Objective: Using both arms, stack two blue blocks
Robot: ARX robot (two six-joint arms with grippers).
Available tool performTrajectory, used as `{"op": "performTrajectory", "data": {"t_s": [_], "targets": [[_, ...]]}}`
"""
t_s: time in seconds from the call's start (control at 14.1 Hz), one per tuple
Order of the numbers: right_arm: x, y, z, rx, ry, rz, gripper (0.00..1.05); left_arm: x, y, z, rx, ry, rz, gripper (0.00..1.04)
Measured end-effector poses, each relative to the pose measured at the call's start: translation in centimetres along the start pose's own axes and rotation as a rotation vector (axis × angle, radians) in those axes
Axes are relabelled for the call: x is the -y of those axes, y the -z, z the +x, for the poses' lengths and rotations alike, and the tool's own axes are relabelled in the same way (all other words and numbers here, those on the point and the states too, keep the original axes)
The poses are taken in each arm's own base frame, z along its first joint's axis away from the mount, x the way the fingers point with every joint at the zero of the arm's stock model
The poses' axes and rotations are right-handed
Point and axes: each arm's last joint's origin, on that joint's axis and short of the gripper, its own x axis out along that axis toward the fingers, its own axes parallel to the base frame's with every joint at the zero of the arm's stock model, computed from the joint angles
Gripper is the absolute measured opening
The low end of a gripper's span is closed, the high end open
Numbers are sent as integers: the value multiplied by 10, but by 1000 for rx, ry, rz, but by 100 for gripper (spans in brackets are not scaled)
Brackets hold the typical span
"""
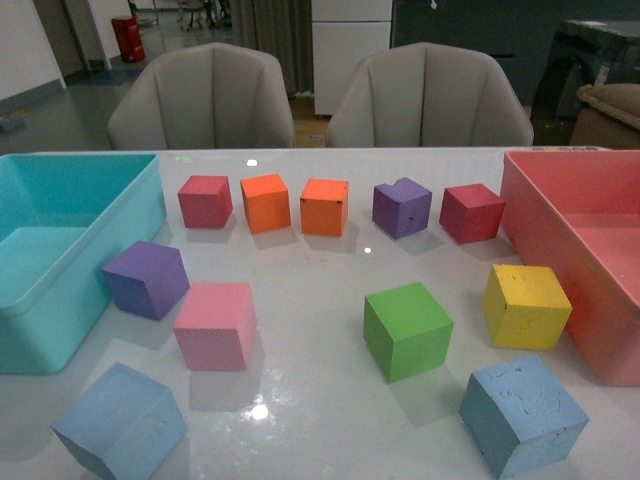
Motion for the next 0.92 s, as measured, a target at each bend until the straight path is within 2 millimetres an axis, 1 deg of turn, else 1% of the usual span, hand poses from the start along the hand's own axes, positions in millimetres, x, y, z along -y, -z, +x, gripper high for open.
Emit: {"op": "performTrajectory", "data": {"t_s": [0.92], "targets": [[0, 0, 0, 0, 0, 0, 98, 0, 0, 0, 0, 0, 0, 98]]}}
